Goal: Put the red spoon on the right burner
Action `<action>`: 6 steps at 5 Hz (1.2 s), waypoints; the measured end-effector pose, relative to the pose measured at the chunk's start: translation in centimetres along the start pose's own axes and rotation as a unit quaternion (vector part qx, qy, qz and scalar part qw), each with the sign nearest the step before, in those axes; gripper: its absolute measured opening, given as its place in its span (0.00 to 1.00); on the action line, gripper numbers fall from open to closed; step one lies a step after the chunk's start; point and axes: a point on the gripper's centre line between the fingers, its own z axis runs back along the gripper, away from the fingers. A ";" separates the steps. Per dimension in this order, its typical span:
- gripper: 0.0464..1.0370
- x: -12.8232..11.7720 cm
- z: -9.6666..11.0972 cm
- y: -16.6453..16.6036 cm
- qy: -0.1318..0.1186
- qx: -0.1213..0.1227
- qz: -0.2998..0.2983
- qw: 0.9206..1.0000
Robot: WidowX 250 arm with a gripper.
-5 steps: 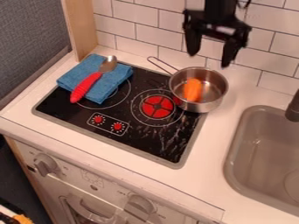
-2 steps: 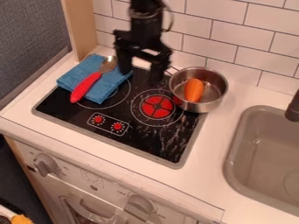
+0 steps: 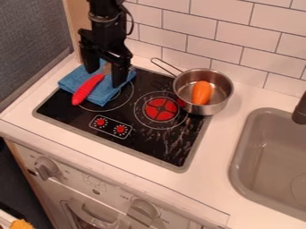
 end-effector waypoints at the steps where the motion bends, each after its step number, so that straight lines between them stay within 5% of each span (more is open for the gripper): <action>1: 0.96 0.5 -1.1 1.5 0.004 0.005 0.020 1.000; 4: 0.96 -0.5 -3.1 3.1 0.034 -0.001 0.076 0.997; 5: 0.91 -0.8 -3.8 3.0 0.049 -0.006 0.079 0.996; 6: 0.75 -0.8 -3.7 3.3 0.047 -0.004 0.083 0.995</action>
